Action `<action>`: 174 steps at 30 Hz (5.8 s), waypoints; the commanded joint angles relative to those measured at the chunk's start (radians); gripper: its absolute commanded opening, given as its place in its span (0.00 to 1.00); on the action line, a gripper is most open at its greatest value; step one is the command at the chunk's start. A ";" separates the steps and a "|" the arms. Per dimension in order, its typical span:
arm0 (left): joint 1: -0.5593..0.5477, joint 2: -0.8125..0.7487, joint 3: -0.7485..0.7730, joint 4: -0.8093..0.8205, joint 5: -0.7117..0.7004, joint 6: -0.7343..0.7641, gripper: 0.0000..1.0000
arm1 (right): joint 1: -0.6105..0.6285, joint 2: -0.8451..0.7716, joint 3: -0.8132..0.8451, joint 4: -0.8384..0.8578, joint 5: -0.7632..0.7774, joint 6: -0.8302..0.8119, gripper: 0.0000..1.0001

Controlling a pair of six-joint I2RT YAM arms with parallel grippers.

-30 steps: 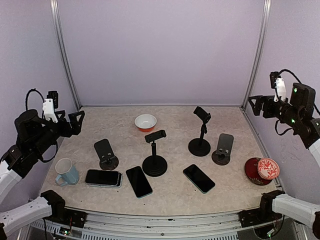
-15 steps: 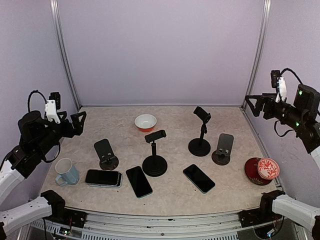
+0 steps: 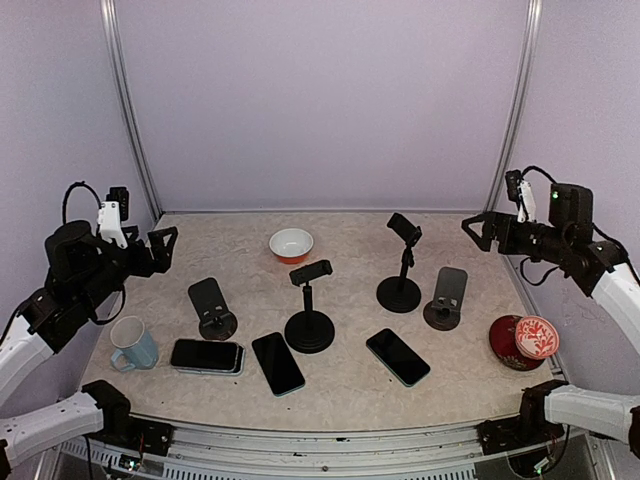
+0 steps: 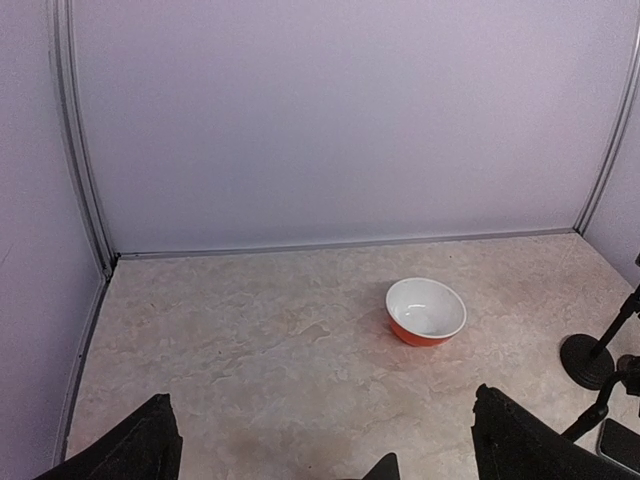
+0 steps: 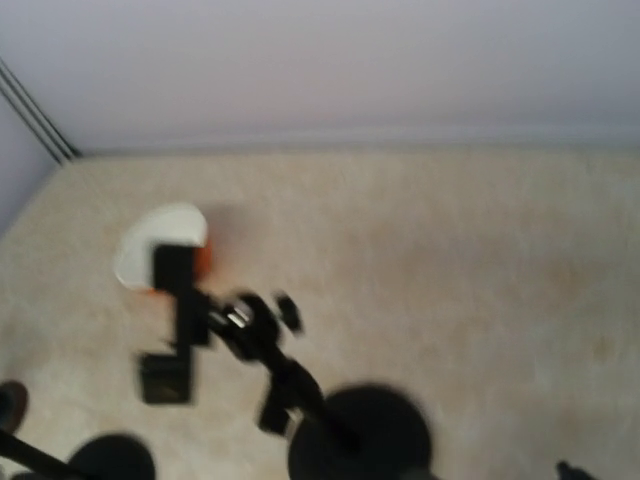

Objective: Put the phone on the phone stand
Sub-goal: Pick up the phone at the center of the board.

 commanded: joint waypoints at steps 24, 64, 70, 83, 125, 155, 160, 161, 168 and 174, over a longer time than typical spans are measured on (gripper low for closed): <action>0.002 0.036 -0.004 0.012 -0.027 0.001 0.99 | 0.286 0.089 -0.069 -0.107 0.262 -0.043 1.00; 0.001 0.034 -0.007 0.008 -0.061 0.001 0.99 | 0.683 0.375 -0.066 -0.161 0.443 -0.030 1.00; 0.001 0.035 -0.008 0.008 -0.065 0.001 0.99 | 0.735 0.476 -0.052 -0.166 0.459 -0.021 1.00; 0.001 0.037 -0.009 0.007 -0.073 0.003 0.99 | 0.785 0.634 -0.042 -0.152 0.478 0.026 1.00; 0.000 0.025 -0.010 0.007 -0.079 0.002 0.99 | 0.805 0.788 -0.031 -0.100 0.512 0.082 0.51; -0.298 0.020 0.137 -0.105 -0.132 -0.136 0.99 | 0.896 0.413 -0.123 0.117 0.590 -0.040 0.45; -0.554 0.063 0.169 -0.130 -0.301 -0.208 0.99 | 0.907 0.311 -0.170 0.180 0.590 -0.055 0.44; -0.607 0.076 0.177 -0.134 -0.341 -0.220 0.99 | 0.911 0.285 -0.178 0.192 0.595 -0.061 0.44; -0.943 0.254 0.252 -0.119 -0.551 -0.282 0.99 | 0.975 0.157 -0.221 0.275 0.688 -0.114 0.43; -1.075 0.436 0.316 -0.001 -0.535 -0.246 0.99 | 1.038 0.092 -0.215 0.334 0.785 -0.177 0.42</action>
